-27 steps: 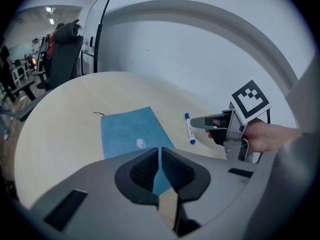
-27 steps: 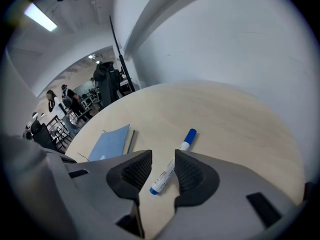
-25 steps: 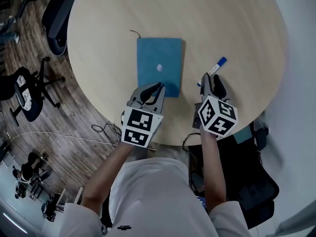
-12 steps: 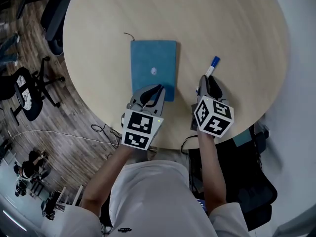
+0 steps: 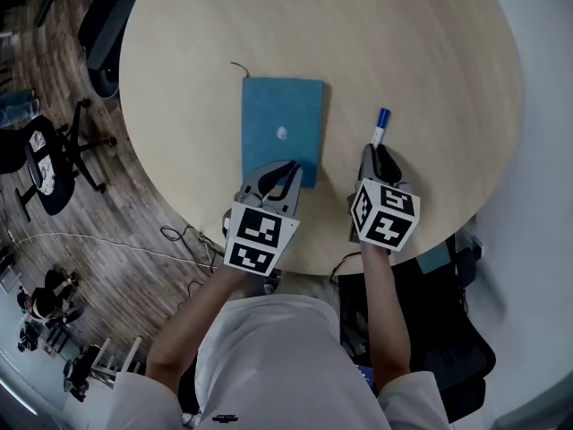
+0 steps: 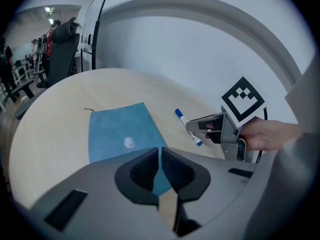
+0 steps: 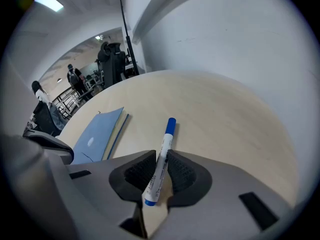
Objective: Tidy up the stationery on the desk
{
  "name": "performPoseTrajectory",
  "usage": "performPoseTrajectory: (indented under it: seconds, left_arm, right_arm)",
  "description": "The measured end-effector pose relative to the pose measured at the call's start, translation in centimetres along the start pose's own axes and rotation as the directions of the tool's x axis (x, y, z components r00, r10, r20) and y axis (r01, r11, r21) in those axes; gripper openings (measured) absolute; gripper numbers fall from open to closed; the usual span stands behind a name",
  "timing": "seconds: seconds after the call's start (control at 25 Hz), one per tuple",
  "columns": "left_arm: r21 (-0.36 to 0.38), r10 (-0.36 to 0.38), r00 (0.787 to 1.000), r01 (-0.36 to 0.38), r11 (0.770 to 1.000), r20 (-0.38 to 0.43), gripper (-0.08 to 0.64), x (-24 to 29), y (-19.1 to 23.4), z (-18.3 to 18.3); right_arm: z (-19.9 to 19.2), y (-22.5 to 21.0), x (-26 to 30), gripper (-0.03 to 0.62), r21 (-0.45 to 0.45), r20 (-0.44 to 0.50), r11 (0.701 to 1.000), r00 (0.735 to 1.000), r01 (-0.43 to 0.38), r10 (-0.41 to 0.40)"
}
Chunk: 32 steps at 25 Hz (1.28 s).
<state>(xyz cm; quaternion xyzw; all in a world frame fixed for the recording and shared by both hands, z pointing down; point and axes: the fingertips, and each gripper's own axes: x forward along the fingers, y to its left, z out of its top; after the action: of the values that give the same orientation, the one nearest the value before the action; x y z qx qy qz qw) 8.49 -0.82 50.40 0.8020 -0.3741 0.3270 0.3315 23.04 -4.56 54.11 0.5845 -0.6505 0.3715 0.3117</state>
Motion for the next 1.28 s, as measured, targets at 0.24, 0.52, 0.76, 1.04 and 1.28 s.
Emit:
performPoseTrajectory:
  seconds: [0.24,0.52,0.76,1.04,1.28]
  left_arm:
    - [-0.020,0.010,1.000,-0.010,1.000,0.002,0.035,-0.5,0.2,-0.2]
    - [-0.073,0.039,0.999,-0.038,0.997,0.020,0.035,-1.6,0.9,0.0]
    - [-0.139,0.080,0.996,-0.073,0.988,0.046,0.032,-2.6,2.1,0.3]
    - [-0.192,0.114,0.992,-0.101,0.976,0.057,0.032,-3.4,3.8,-0.4]
    - [-0.219,0.130,0.990,-0.114,0.969,0.062,0.032,-3.6,5.2,-0.7]
  right_arm:
    - [0.2,0.4,-0.3,0.086,0.001,0.009,0.999,0.999,-0.033,0.033]
    - [1.4,2.3,-2.3,0.084,-0.036,0.049,0.992,0.992,-0.118,0.120]
    - [2.6,4.6,-2.7,0.084,-0.073,0.064,0.980,0.980,-0.183,0.188]
    - [3.4,7.4,-1.4,0.084,-0.055,0.064,0.968,0.967,-0.244,0.248]
    - [2.5,8.9,0.5,0.084,-0.015,0.037,0.963,0.963,-0.268,0.268]
